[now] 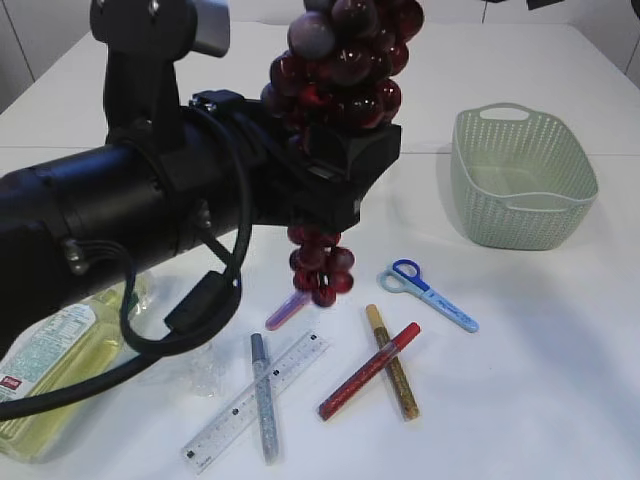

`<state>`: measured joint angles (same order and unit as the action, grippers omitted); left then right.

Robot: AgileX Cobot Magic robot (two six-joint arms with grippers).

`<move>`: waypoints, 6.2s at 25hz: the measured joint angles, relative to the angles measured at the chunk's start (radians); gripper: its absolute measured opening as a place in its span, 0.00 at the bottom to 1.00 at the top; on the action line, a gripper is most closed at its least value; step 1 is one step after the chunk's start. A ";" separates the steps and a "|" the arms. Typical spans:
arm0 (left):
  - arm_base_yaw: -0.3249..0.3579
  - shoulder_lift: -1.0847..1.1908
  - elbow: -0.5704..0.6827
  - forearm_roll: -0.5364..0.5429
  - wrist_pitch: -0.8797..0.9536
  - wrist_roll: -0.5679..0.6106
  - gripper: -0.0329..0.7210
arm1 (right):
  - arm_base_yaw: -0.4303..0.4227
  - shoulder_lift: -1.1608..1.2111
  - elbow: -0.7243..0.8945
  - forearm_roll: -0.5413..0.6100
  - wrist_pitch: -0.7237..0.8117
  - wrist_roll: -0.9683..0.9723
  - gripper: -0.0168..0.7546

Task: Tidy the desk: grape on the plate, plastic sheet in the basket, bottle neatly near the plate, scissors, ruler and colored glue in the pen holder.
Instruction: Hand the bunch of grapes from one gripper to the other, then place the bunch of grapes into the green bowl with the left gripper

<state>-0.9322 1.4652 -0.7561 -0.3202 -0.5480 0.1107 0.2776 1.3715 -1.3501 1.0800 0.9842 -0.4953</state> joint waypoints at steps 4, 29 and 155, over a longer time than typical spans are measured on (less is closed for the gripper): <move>0.000 0.015 0.000 0.026 -0.041 0.000 0.85 | 0.000 0.000 0.000 0.010 0.000 0.000 0.28; 0.000 0.019 0.000 0.045 -0.056 0.000 0.30 | 0.000 0.000 -0.004 -0.078 -0.032 -0.026 0.82; 0.652 0.355 -0.408 -0.063 0.509 -0.003 0.77 | -0.004 0.000 0.245 -1.334 0.043 0.650 0.78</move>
<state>-0.2807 1.8200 -1.1640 -0.3828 -0.0385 0.1080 0.2740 1.3715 -1.1048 -0.2538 1.0270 0.1542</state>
